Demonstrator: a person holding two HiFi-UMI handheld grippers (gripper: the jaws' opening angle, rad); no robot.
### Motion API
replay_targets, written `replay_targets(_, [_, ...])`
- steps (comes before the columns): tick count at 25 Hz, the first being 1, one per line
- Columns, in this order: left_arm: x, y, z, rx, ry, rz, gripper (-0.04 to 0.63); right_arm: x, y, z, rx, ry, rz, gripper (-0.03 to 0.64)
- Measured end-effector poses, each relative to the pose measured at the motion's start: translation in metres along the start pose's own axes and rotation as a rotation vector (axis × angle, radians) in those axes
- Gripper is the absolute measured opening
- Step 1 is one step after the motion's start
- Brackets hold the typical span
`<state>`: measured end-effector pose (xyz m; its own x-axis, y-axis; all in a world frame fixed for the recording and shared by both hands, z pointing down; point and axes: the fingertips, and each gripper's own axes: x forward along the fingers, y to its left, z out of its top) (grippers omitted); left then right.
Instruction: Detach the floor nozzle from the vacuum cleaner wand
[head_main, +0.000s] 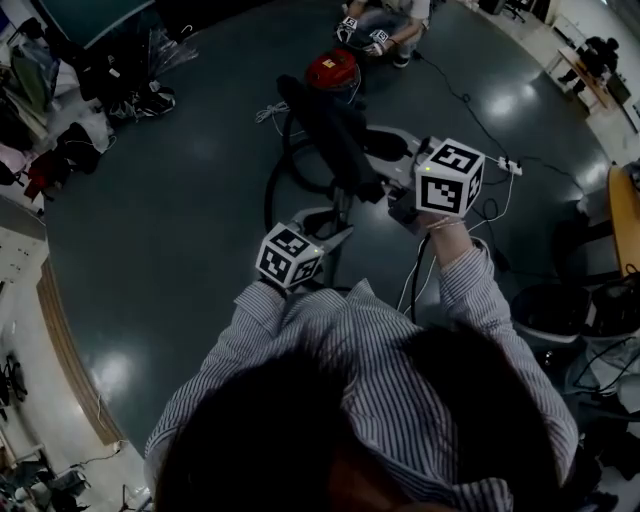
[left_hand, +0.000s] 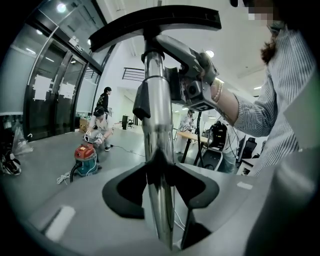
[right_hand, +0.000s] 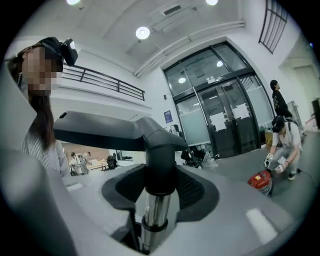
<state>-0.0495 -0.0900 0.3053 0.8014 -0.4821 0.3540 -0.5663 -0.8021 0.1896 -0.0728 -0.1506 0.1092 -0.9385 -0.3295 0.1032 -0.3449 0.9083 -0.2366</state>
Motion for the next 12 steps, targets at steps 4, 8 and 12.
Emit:
replay_targets(4, [0.009,0.001,0.000,0.007,0.030,0.048,0.181,-0.009,-0.009,-0.001,0.002,0.012,-0.060,0.179])
replay_targets(8, [0.011,0.000,0.009,0.002,0.003,0.022,0.179,-0.011,-0.010,0.009,0.149,-0.035,0.028,0.179])
replay_targets(12, [0.016,-0.004,0.008,-0.009,0.011,0.007,0.179,-0.016,-0.015,0.007,0.036,0.008,-0.015,0.179])
